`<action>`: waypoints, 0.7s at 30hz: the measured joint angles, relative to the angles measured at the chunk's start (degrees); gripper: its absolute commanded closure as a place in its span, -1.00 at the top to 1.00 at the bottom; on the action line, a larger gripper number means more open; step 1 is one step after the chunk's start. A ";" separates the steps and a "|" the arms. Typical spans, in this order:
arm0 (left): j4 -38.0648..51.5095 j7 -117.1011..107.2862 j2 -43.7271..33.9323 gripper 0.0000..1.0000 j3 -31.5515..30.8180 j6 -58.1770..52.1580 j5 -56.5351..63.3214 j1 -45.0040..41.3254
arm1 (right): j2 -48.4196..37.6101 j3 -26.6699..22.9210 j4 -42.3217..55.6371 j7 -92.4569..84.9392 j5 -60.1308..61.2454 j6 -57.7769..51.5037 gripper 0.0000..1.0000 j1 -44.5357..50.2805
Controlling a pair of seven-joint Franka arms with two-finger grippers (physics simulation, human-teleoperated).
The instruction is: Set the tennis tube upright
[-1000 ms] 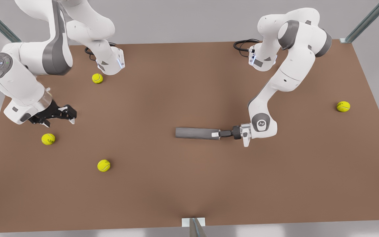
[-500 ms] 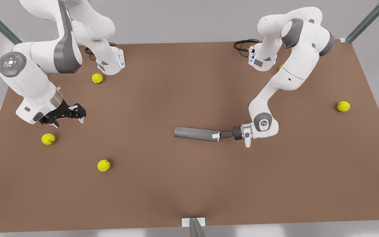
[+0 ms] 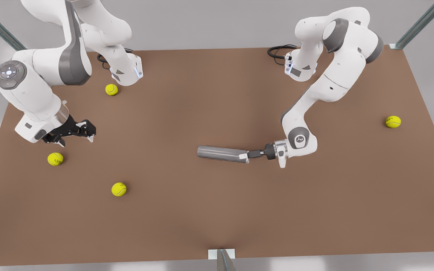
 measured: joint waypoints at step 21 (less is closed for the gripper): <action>0.08 -5.79 -1.11 -0.57 -4.13 3.11 0.05 3.52 | 0.96 0.05 0.07 0.00 0.00 0.53 1.00 -2.10</action>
